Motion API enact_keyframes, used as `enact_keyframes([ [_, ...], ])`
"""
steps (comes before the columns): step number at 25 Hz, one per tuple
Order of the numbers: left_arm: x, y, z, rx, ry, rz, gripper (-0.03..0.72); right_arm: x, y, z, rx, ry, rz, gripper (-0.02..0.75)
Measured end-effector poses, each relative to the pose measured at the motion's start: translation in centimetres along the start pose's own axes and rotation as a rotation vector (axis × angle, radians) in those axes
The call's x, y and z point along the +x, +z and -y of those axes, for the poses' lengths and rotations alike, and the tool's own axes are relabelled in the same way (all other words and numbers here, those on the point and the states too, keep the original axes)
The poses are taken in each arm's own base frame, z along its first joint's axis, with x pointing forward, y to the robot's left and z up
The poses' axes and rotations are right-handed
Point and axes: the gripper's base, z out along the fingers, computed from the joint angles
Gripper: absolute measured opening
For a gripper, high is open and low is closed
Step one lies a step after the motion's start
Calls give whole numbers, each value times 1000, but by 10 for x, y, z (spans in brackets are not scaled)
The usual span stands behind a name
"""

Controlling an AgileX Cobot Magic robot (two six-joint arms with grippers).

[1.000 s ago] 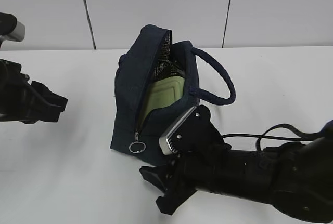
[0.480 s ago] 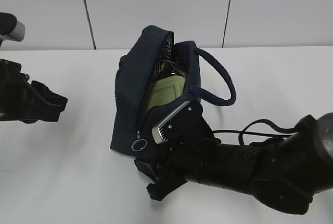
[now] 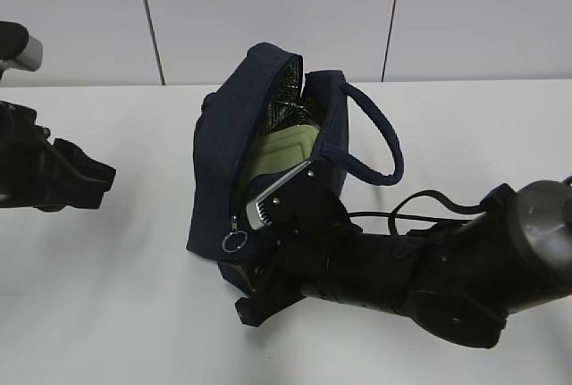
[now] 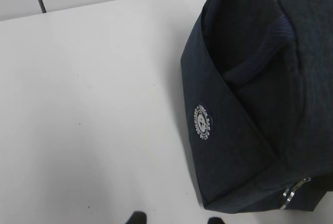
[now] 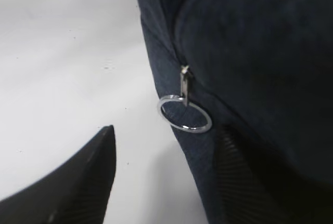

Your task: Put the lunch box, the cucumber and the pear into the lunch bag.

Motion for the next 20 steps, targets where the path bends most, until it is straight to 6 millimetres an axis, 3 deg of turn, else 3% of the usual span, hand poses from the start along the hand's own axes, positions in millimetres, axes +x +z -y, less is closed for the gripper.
enact_keyframes([
  [12,0,0,0,0,-1,0,230,5,9,-2,-16,44,-19,471],
  [20,0,0,0,0,-1,0,230,-5,23,-11,34,52,-110,472],
])
